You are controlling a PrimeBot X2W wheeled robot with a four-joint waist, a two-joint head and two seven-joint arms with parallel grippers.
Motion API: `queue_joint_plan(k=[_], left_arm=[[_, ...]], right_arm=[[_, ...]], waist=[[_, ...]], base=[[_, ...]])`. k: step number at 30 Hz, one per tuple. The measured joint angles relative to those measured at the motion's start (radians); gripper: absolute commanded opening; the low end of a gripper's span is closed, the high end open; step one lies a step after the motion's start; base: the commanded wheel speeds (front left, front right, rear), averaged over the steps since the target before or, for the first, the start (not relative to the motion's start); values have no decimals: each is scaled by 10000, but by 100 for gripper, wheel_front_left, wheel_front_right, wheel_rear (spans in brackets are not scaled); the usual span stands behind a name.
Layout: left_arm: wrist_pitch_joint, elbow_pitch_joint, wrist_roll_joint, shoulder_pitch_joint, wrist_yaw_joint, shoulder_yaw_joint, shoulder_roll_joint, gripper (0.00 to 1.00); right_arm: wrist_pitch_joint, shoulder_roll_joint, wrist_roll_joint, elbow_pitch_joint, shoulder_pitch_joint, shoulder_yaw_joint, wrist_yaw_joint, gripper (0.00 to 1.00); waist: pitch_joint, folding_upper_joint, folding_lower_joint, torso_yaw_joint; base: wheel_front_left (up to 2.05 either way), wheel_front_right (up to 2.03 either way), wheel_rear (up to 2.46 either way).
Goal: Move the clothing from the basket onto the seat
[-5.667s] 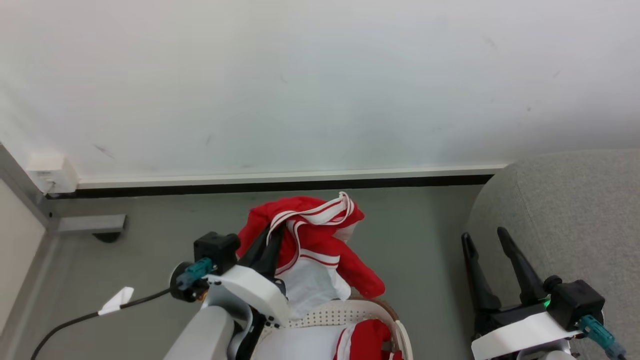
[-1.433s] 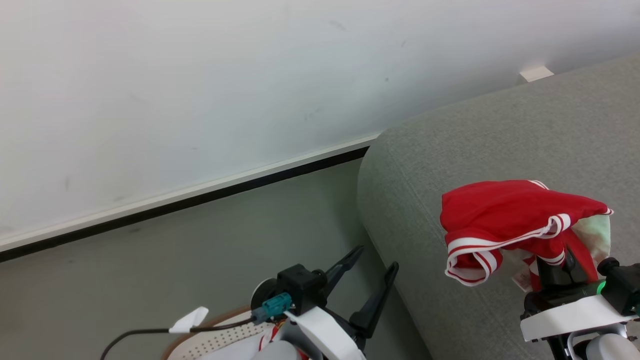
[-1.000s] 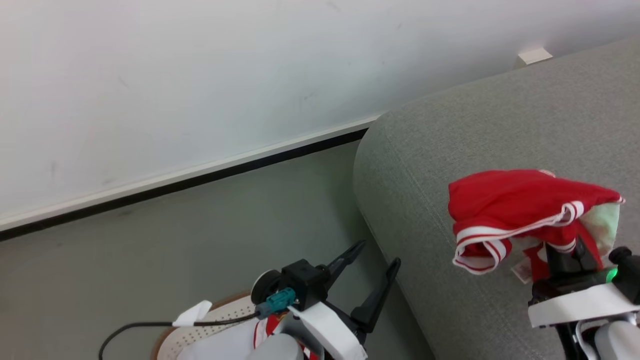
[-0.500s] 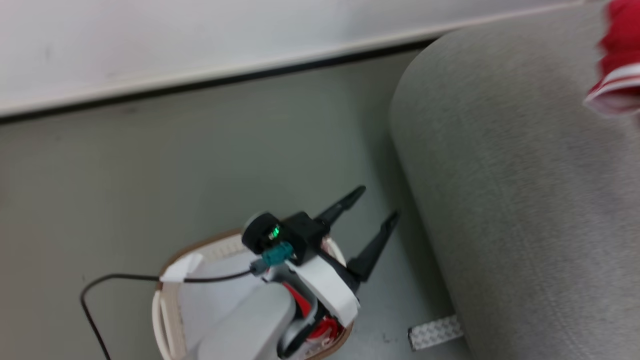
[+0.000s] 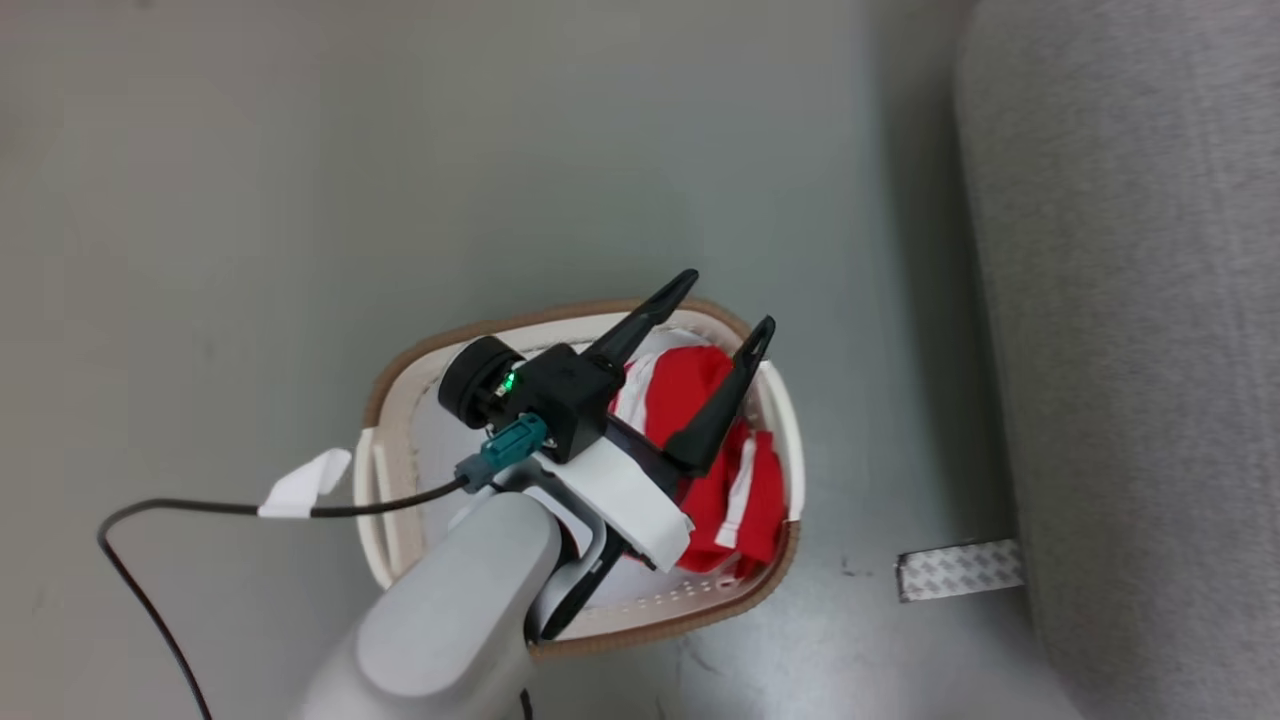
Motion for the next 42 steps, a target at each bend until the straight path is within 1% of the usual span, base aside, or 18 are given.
queue_joint_plan(k=[1, 3, 5, 8, 10, 11, 12, 13, 17, 21, 26, 32, 36, 42], left_arm=[[-46, 13, 0, -10, 17, 15, -8, 100], [-65, 46, 0, -28, 25, 56, -23, 100], [-82, 130, 0, -35, 23, 81, -35, 100], [-150, 203, -2, -35, 23, 81, -96, 100], [-153, 242, -10, -35, 23, 104, -134, 100], [-155, 261, -13, -35, 23, 123, -136, 100], [-161, 280, -13, -31, 25, 148, -130, 100], [-167, 307, -15, -18, 27, 178, -123, 100], [-201, 395, -61, 109, 25, 238, -105, 100], [-217, 533, -119, 336, 13, 316, 12, 100], [-221, 550, -217, 660, 113, 598, 100, 100], [-228, 441, -291, 1235, 203, 1011, 169, 100], [-228, 355, -330, 1665, 270, 1317, 184, 100], [-228, 203, -493, 2295, 401, 1847, 190, 100]], right_arm=[[313, -52, -263, 489, -140, 111, 0, 0], [759, 50, -757, 1269, -345, 370, 2, 0], [1361, 228, -953, 2006, -514, 575, 2, 0], [1896, 326, -1060, 2731, -609, 792, 2, 0], [2138, 341, -1058, 3007, -623, 934, 2, 27], [2205, 403, -1049, 3103, -626, 1072, 2, 48], [2336, 500, -982, 3175, -627, 1179, 2, 67], [2399, 600, -882, 3225, -628, 1273, 2, 100], [2433, 688, -600, 3306, -609, 1664, 2, 100], [2924, 857, -270, 3313, -388, 2293, 2, 100], [3185, 782, 199, 2671, 82, 3191, 2, 100], [3218, 466, 1026, 1287, 731, 4174, 2, 100], [3103, 151, 1666, -36, 1239, 4696, 2, 100], [2545, -265, 2452, -2021, 2217, 4886, 2, 100]], waist=[[87, 0, 0, 113], [224, 0, 0, 303], [282, 0, 0, 443], [210, 0, -1, 509], [127, 0, -2, 515], [79, 0, -2, 510], [27, 0, -1, 500], [-30, 0, -2, 482], [-332, 0, -2, 368], [-749, 0, -3, 241], [-1391, 0, -3, 98], [-2341, 0, -4, -28], [-3073, 0, -5, -59], [-4191, 0, -6, 38]], base=[[0, 0, 0], [0, 0, 0], [0, 0, 0], [0, 0, 0], [0, 0, 0], [0, 0, 0], [0, 0, 0], [0, 0, 0], [0, 0, 0], [0, 0, 0], [0, 0, 0], [0, 0, 0], [0, 0, 0], [0, 0, 0]])
